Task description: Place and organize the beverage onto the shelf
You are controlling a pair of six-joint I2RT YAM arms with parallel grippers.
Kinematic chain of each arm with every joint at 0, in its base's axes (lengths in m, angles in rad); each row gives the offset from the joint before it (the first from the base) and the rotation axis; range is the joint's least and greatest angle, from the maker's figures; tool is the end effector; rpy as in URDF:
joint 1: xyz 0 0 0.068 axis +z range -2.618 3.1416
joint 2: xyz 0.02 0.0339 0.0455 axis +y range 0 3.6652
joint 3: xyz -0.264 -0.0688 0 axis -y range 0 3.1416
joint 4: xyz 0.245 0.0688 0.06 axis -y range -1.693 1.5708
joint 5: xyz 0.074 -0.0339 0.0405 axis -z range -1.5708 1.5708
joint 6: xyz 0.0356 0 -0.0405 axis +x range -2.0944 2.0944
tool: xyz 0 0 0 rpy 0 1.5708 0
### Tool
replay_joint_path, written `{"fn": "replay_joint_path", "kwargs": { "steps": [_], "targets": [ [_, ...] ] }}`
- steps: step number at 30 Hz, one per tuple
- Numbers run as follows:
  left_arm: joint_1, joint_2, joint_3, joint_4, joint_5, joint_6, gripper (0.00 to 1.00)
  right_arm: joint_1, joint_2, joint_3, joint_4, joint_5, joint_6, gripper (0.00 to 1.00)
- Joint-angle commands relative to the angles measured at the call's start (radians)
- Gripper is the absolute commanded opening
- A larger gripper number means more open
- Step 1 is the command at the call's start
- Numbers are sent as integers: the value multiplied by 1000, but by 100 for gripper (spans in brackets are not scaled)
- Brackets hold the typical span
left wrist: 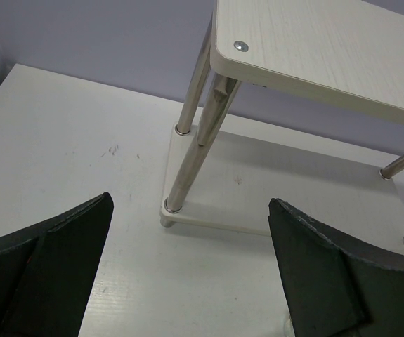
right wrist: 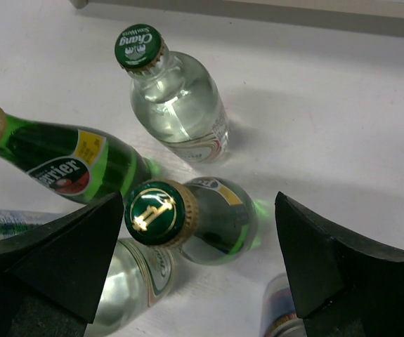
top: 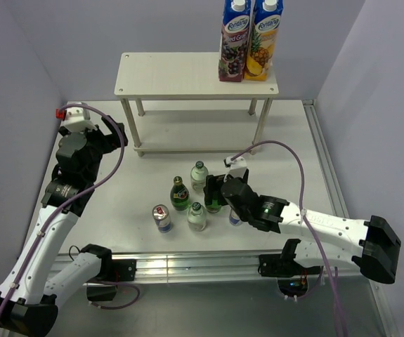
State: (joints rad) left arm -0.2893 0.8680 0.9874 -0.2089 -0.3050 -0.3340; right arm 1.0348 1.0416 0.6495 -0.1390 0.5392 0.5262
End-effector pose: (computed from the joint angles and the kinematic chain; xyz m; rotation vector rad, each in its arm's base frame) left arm 0.1880 -0.0448 0.3940 -0.2678 1.6391 -0.2205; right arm 0.1312 0.1851 0.2503 -0.1990 2.0360 0.4170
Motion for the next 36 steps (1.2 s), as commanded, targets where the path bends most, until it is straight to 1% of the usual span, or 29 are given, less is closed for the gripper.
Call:
{"fn": "replay_joint_path", "kwargs": {
  "steps": [1,2,3,5,6,7,8,10,11,12,15,19,23,25,28,31,34,35,36],
  "targets": [
    [-1,-14,7,5,-3,6,99,7,28,49,104,59,-11,95],
    [-1,-14,8,5,0,4,99,7,34,38,134,67,-14,93],
    [-2,-17,7,6,0,4,99,7,46,33,136,77,-17,89],
    [-2,-17,7,5,-2,3,99,7,61,15,205,113,-25,82],
    [-2,-14,7,5,-3,3,99,7,67,10,219,123,-28,69],
    [-4,-12,7,5,-3,3,99,7,72,9,229,146,-28,63],
    [-4,-12,8,3,-3,3,99,7,80,4,243,156,-28,50],
    [-7,-11,8,2,-6,4,99,7,87,6,248,165,-32,37],
    [-10,-9,10,0,-8,6,99,7,97,15,239,168,-31,25],
    [-10,-9,11,0,-11,6,99,7,101,19,233,171,-31,17],
    [-11,-11,10,2,-11,6,99,7,112,42,205,180,-26,1],
    [-11,-11,11,0,-6,4,99,7,101,67,185,197,-37,0],
    [-13,-12,13,-3,-2,1,99,8,106,151,121,264,-84,0],
    [-13,-15,11,-3,-2,1,100,4,110,197,108,310,-121,0],
    [-14,-17,11,-1,-3,1,99,-13,115,249,108,332,-153,0],
    [-16,-17,11,-3,-3,1,99,-59,129,285,136,334,-208,0],
    [-19,-21,11,-3,-5,1,99,-131,146,314,186,308,-233,0],
    [-19,-23,11,-1,-5,1,99,-180,150,320,196,298,-235,0],
    [-20,-23,10,-1,-5,1,99,-203,156,326,209,291,-238,0]
  ]
}}
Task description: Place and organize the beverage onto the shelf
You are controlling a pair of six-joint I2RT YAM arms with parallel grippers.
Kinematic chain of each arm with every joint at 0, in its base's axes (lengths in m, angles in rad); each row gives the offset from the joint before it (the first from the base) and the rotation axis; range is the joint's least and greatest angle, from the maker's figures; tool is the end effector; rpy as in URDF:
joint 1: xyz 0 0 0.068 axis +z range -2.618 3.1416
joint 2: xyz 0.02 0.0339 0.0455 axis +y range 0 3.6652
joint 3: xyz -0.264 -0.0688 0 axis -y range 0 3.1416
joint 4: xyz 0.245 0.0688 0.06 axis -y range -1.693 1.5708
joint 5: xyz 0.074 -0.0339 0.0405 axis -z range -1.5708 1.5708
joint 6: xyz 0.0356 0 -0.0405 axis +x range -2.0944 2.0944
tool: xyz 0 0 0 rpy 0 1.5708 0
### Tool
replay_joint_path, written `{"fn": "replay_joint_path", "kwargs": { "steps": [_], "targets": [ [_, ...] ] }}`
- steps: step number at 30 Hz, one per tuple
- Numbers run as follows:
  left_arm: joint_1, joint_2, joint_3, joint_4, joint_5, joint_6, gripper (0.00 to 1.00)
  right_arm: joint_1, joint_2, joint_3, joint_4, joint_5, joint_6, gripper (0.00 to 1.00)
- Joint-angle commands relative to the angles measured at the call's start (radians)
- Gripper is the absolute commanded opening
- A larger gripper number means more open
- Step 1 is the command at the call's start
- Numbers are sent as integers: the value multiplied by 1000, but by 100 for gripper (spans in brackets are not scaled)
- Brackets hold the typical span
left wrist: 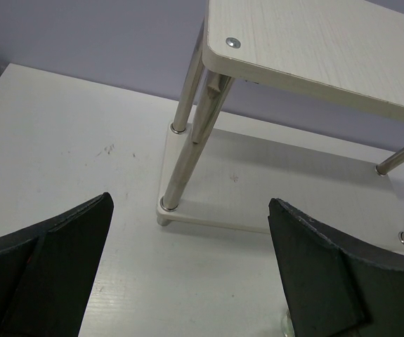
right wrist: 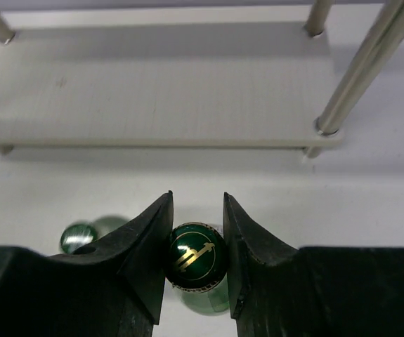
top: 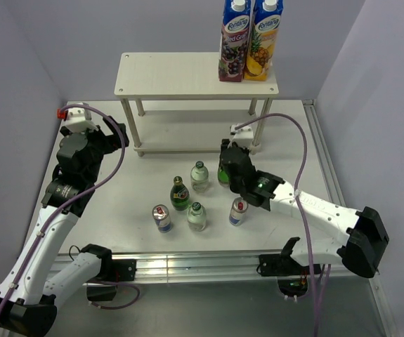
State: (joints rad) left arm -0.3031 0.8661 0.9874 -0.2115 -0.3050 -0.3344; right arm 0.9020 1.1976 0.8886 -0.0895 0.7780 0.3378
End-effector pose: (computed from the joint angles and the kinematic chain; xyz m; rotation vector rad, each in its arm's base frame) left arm 0.1869 -0.0472 0.3941 -0.2568 1.6420 -0.2310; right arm 0.1851 0.1940 0.3034 -0.0303 1.8516 0.0931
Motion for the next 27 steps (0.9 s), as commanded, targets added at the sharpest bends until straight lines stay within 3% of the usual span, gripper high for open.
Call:
{"fn": "replay_joint_path", "kwargs": {
  "steps": [1,13,18,27],
  "targets": [
    [-7,-19,10,1,-3,1,99,-92,14,101,189,44,-59,0],
    [-13,-13,10,4,-5,5,99,-310,233,268,364,-14,-91,0],
    [-14,-7,10,6,3,6,99,-337,292,343,401,-13,-109,0],
    [-16,-3,10,6,0,8,99,-368,394,335,597,43,-141,0]
  ]
}}
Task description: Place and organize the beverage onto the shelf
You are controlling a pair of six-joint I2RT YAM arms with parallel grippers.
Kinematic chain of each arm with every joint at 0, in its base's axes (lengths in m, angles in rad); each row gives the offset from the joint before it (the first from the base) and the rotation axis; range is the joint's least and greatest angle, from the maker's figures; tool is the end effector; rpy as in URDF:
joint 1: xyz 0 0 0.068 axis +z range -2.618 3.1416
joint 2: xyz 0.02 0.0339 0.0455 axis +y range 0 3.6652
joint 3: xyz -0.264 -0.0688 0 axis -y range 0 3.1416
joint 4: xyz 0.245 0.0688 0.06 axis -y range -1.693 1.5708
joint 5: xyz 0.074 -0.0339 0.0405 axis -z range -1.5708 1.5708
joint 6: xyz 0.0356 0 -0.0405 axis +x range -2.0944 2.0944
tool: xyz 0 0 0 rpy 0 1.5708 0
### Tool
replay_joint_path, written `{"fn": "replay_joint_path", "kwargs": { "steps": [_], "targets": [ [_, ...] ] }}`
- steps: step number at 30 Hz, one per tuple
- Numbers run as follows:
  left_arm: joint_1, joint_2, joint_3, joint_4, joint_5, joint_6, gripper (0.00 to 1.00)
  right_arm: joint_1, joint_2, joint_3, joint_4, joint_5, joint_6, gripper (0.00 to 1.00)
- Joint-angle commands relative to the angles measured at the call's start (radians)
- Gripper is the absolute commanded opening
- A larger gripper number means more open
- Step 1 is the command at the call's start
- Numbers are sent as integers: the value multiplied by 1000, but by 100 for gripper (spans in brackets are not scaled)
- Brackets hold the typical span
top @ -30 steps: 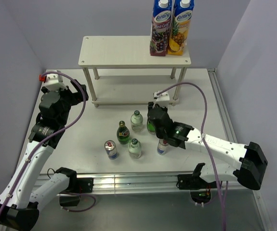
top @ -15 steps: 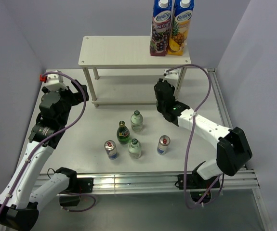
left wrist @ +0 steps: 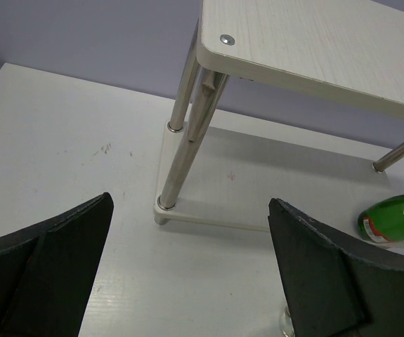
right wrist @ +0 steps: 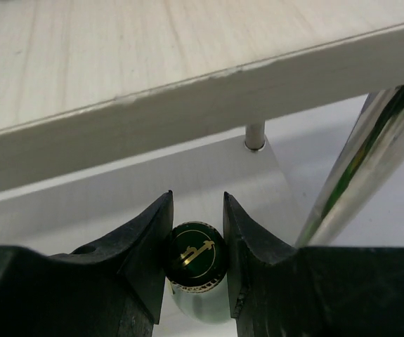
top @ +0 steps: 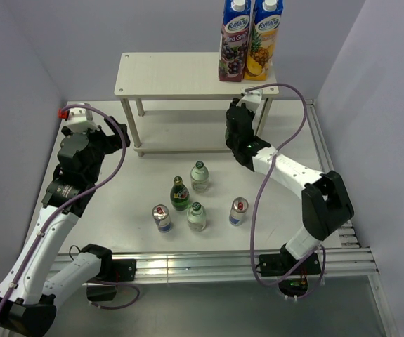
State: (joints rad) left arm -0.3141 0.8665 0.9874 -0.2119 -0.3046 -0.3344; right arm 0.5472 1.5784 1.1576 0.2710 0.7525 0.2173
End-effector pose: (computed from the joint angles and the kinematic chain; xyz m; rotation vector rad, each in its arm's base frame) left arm 0.1864 -0.0493 0.3940 -0.2475 1.6446 -0.2394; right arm 0.3278 0.1712 0.3173 0.2722 1.6583 -0.0726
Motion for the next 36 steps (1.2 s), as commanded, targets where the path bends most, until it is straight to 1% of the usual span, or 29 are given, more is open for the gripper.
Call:
{"fn": "replay_joint_path", "kwargs": {
  "steps": [1,7,13,19,23,24,26,27,29,31,32,33,34,36],
  "targets": [
    [-6,-3,8,6,-1,9,99,-15,25,67,259,70,-22,0],
    [-10,-3,10,6,-2,9,99,-39,95,54,333,91,1,0],
    [-13,0,8,5,1,11,99,-41,149,33,439,117,-39,0],
    [-13,-3,10,5,1,11,99,-41,219,96,435,119,-88,0],
    [-13,-6,10,5,-5,11,99,-41,246,122,412,111,-92,2],
    [-13,-6,11,3,-5,11,99,-43,246,119,407,105,-90,4],
    [-13,-7,10,3,-7,12,99,-41,238,108,404,97,-87,11],
    [-13,-9,10,3,-8,12,99,-41,235,103,405,96,-90,20],
    [-13,-9,10,5,-10,11,99,-39,229,88,408,94,-95,26],
    [-13,-12,10,3,-8,11,99,-39,224,83,404,93,-102,42],
    [-13,-12,10,3,-8,11,99,-39,223,80,401,90,-108,52],
    [-13,-12,11,2,-10,11,99,-39,223,79,395,90,-108,71],
    [-13,-12,11,2,-11,11,99,-39,221,77,392,88,-110,79],
    [-13,-14,10,3,-11,12,99,-38,218,73,387,84,-113,93]
  ]
}}
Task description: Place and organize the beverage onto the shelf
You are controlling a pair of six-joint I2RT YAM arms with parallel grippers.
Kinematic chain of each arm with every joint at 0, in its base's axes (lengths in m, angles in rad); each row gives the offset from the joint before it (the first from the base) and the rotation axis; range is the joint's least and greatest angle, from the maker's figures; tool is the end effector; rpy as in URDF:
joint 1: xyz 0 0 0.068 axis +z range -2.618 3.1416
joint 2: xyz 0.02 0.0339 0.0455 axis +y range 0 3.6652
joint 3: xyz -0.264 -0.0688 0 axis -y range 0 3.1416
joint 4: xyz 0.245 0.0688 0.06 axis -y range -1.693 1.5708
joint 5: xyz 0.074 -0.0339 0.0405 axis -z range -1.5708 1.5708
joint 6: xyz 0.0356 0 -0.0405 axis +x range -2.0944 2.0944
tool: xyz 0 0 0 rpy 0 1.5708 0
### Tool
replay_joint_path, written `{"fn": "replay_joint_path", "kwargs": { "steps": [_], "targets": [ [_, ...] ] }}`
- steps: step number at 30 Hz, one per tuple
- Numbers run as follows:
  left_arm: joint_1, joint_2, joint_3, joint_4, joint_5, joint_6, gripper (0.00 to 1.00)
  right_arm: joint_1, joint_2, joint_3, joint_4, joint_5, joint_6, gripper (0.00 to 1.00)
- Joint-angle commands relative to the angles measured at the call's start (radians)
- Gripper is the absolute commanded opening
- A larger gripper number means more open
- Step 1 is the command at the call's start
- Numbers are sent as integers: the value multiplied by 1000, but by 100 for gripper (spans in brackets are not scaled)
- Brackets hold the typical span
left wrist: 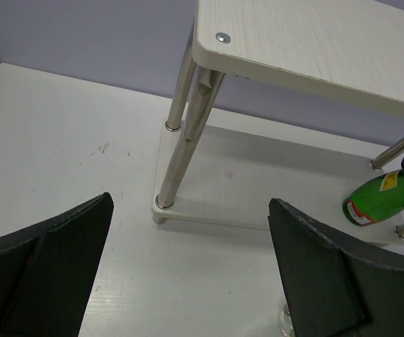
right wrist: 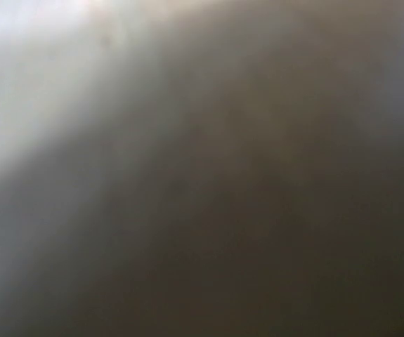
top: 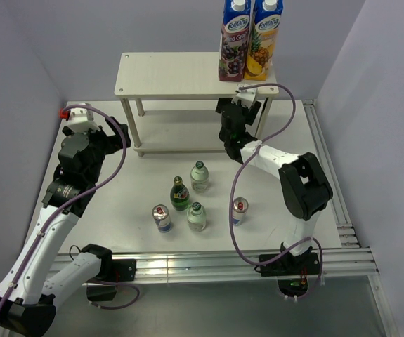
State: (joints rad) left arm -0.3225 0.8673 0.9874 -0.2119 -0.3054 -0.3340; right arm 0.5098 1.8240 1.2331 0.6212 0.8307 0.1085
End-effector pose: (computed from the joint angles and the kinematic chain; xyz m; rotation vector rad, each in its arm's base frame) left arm 0.1862 -0.0509 0.3938 -0.2408 1.6466 -0.2445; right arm 0.3803 0.1825 0.2854 0.3478 1.5128 -0.1505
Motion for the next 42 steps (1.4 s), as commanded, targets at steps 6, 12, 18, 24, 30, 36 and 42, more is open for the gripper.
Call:
{"fn": "replay_joint_path", "kwargs": {
  "steps": [6,12,18,24,30,36,42],
  "targets": [
    [-4,-14,10,2,-17,13,99,9,-64,-30,19,-8,-1,100],
    [-4,-14,10,2,-20,15,99,35,-158,-103,-9,-109,0,100],
    [-4,-17,10,2,-23,16,99,39,-241,-124,-106,-146,33,100],
    [-4,-17,10,0,-29,18,99,113,-357,-179,-210,-61,2,100],
    [-4,-14,13,0,-26,16,99,350,-524,-253,-414,-71,69,99],
    [-4,-17,11,0,-27,18,99,588,-667,-328,-498,-200,212,99],
    [-4,-21,11,-1,-37,21,99,719,-626,-290,-546,-206,253,99]
  ]
}}
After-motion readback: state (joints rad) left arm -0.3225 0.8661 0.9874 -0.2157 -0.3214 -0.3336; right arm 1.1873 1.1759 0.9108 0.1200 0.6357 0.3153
